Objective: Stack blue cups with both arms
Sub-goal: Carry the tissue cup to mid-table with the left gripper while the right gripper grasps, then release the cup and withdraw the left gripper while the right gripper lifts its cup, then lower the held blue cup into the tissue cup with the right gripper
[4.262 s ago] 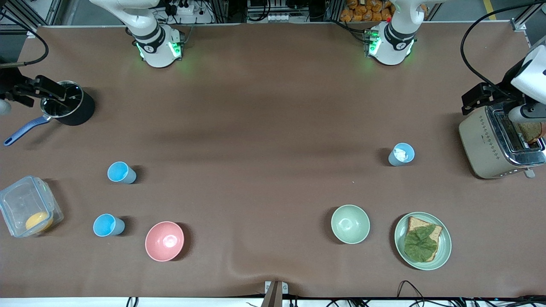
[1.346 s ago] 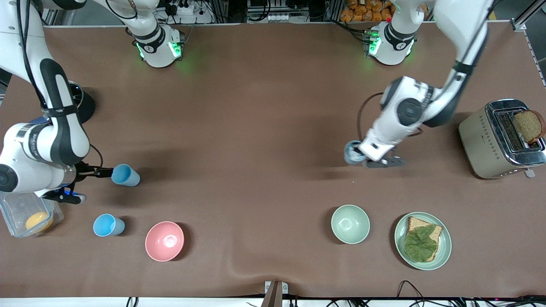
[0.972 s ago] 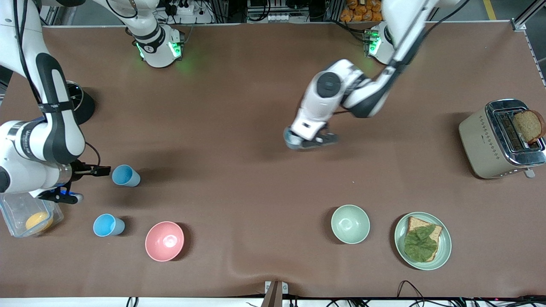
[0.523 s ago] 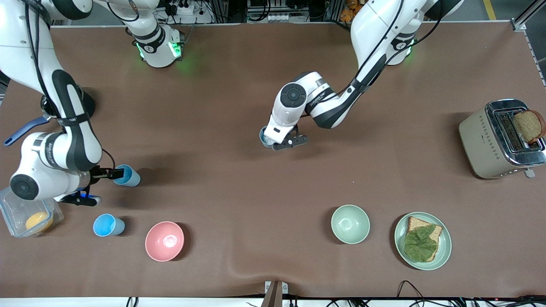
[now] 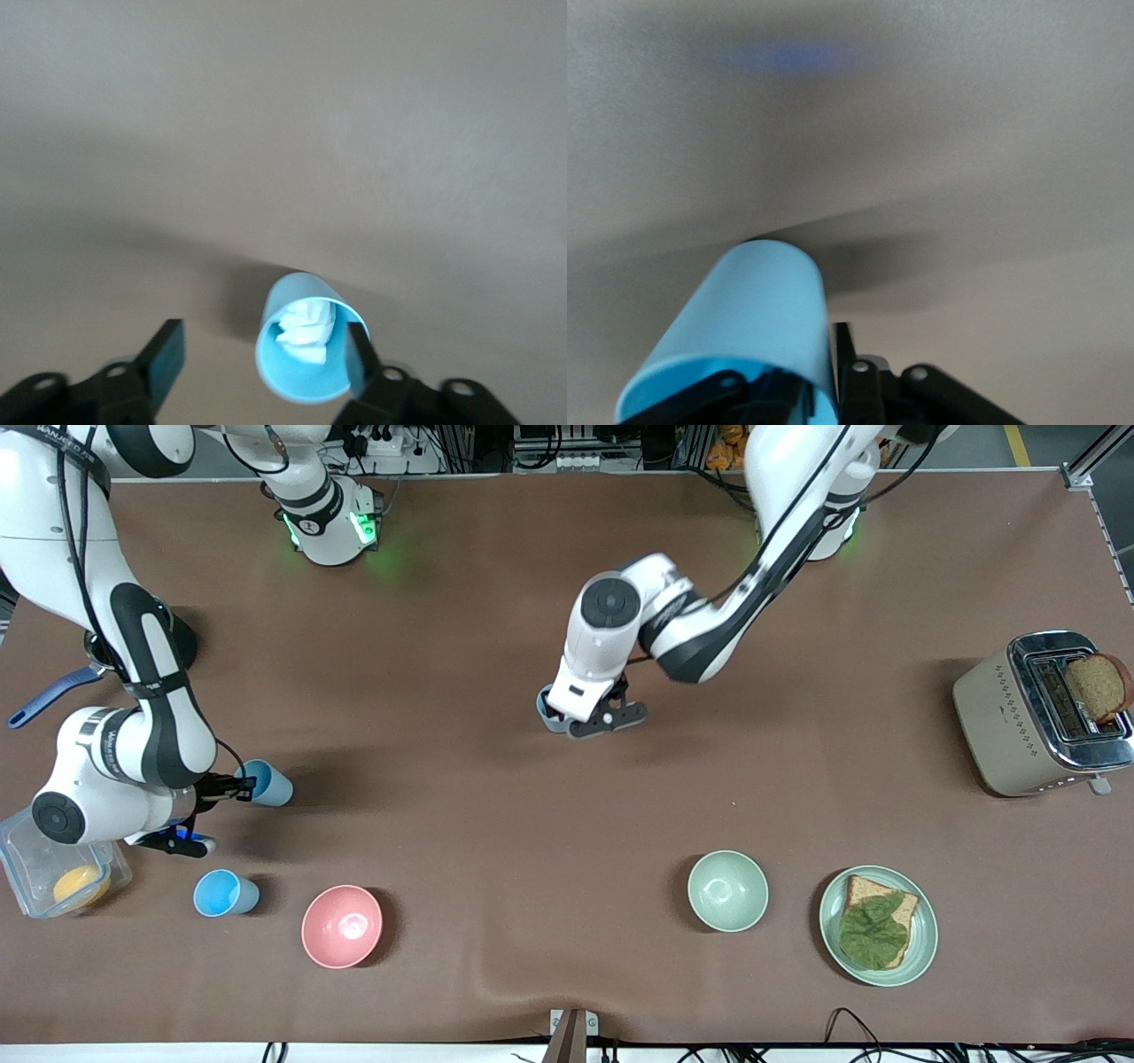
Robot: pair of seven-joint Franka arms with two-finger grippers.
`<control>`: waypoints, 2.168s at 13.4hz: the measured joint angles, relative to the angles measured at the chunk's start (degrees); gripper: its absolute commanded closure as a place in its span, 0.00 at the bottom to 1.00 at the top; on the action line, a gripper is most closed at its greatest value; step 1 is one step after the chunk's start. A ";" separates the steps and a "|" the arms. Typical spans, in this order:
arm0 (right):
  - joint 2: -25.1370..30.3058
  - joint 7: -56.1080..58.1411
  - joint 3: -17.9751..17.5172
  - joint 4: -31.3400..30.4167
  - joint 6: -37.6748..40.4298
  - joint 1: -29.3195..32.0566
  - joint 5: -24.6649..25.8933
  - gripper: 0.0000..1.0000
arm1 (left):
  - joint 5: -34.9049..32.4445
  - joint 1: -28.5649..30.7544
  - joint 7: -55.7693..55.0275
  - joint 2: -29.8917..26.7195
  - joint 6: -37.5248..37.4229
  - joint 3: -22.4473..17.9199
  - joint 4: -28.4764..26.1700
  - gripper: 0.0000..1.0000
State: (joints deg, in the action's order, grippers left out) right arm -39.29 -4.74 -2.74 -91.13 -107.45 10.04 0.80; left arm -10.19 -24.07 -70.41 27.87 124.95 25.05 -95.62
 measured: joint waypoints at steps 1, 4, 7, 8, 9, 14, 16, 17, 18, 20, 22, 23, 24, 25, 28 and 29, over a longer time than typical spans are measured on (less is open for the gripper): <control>0.27 0.00 -0.04 0.18 0.15 -0.03 0.00 1.00 | -0.16 1.59 0.54 -4.56 -3.88 -0.08 0.12 0.00; 2.32 0.00 -0.18 0.73 1.65 -0.14 0.00 1.00 | -0.35 9.67 9.96 -14.41 -11.42 -0.56 -0.28 0.00; 6.85 0.04 -1.50 1.39 6.94 -1.82 -0.26 1.00 | -0.36 19.25 23.69 -18.43 -15.33 -0.83 -0.67 0.00; 8.70 -0.16 -1.96 1.56 8.32 -3.89 -0.76 1.00 | -0.36 21.82 28.05 -19.17 -16.42 -0.76 -0.67 0.00; 10.46 -1.37 -2.29 1.62 9.62 -6.88 -1.64 1.00 | -0.31 24.31 32.42 -19.95 -17.68 -0.62 -0.61 0.00; 12.81 -26.50 -2.95 2.91 10.03 -23.94 -13.79 1.00 | 2.64 28.60 51.01 -22.66 -27.42 -5.53 4.06 0.00; 12.80 -37.49 -2.99 2.95 8.86 -28.86 -17.69 1.00 | 2.96 28.01 55.51 -22.83 -31.32 -8.93 6.57 0.00; 12.78 -42.97 -2.99 2.91 7.25 -31.36 -18.49 1.00 | 3.53 27.20 56.30 -22.88 -33.26 -10.70 7.75 0.00; 12.67 -48.47 -3.01 2.86 4.93 -34.10 -18.77 1.00 | 4.22 26.40 57.31 -22.96 -34.61 -12.31 8.61 0.00; 12.20 -57.60 -3.01 2.71 1.28 -39.04 -18.83 1.00 | 4.89 24.80 59.21 -23.11 -35.89 -15.17 9.19 0.00; 11.86 -62.35 -2.95 2.60 0.22 -41.38 -19.53 1.00 | 4.99 19.52 59.62 -23.55 -37.46 -21.45 9.54 0.00; 11.76 -63.86 -2.95 2.33 -0.61 -42.30 -19.88 1.00 | 5.01 17.00 60.03 -23.89 -38.42 -24.34 9.59 0.00; 11.71 -65.07 -2.94 1.53 -2.21 -43.14 -19.92 1.00 | 5.04 15.75 60.46 -24.22 -39.37 -25.83 9.61 0.00; 11.60 -65.86 -2.94 0.40 -3.94 -43.94 -19.92 1.00 | 5.30 15.31 60.63 -24.50 -39.89 -26.38 9.61 0.00; 11.20 -67.21 -2.93 -1.83 -6.04 -45.21 -19.95 1.00 | 7.21 15.23 60.70 -24.81 -40.10 -26.77 9.61 0.00; 11.00 -67.65 -2.92 -1.89 -6.07 -45.40 -19.96 1.00 | 7.30 15.23 60.70 -24.81 -40.10 -26.87 9.61 0.00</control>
State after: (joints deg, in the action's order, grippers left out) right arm -28.29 -72.39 -5.66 -93.02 -113.51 -35.36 -19.15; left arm -2.89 -8.83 -9.71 3.06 84.85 -1.82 -86.01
